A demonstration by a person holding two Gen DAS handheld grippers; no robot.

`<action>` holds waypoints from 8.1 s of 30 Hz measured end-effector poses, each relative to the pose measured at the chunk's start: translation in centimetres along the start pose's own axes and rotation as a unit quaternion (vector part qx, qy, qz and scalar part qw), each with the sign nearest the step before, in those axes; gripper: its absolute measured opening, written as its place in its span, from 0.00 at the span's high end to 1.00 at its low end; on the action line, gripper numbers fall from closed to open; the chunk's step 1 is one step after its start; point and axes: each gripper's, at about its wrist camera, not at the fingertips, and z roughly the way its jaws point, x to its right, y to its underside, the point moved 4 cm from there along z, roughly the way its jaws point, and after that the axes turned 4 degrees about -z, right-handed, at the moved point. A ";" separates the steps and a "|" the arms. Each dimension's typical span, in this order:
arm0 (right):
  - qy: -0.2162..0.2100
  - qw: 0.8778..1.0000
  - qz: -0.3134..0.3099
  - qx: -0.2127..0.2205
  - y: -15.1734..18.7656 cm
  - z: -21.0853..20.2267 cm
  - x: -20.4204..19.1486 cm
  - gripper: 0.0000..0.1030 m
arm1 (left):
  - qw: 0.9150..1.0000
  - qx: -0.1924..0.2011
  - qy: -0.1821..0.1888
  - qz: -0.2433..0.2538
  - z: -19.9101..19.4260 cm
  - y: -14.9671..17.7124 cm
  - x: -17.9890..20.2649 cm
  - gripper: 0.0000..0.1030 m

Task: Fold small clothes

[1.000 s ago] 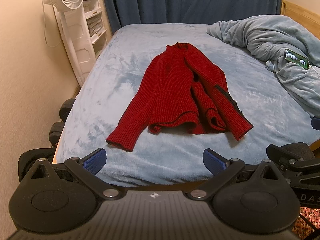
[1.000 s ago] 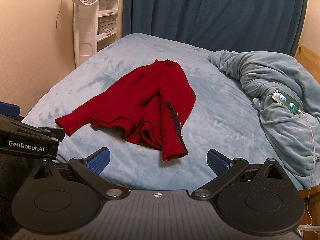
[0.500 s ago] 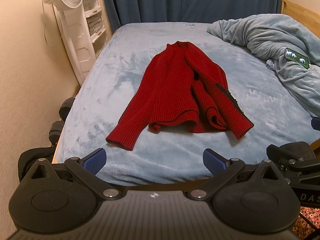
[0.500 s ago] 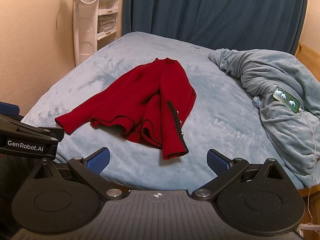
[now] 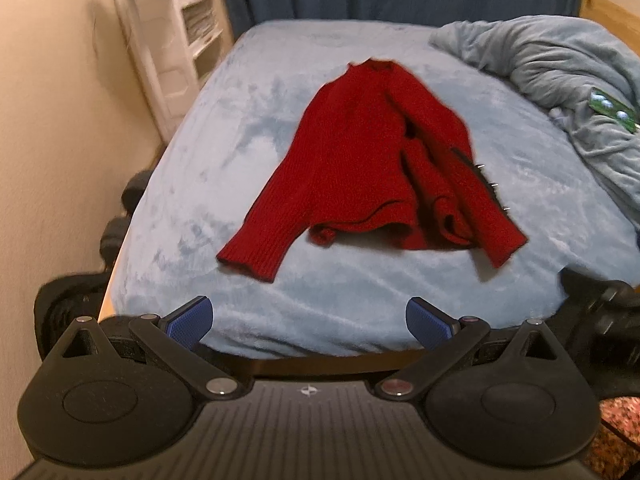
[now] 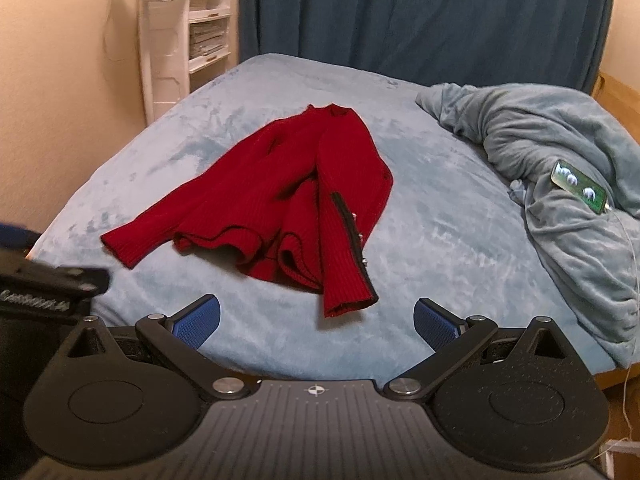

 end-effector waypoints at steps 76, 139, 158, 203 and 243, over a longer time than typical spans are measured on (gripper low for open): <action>0.184 0.965 0.115 -0.148 -1.9 32.2 25.0 0.84 | 0.992 -0.046 -0.120 0.013 26.7 -16.0 -6.5 0.77; 0.127 0.954 0.235 -0.134 6.4 26.9 31.7 0.42 | 0.979 -0.144 0.143 -0.011 20.8 -9.6 8.6 0.74; 0.075 0.953 0.282 -0.080 2.3 32.2 36.7 0.44 | 0.962 -0.183 0.148 -0.140 23.5 -13.4 6.4 0.71; -0.048 0.937 0.321 -0.125 4.5 33.9 33.7 0.57 | 0.961 -0.200 0.122 -0.148 26.0 -13.2 6.3 0.53; 0.040 0.982 0.051 -0.177 5.3 18.8 20.8 0.95 | 0.990 -0.075 0.099 0.073 14.6 1.3 -5.6 0.72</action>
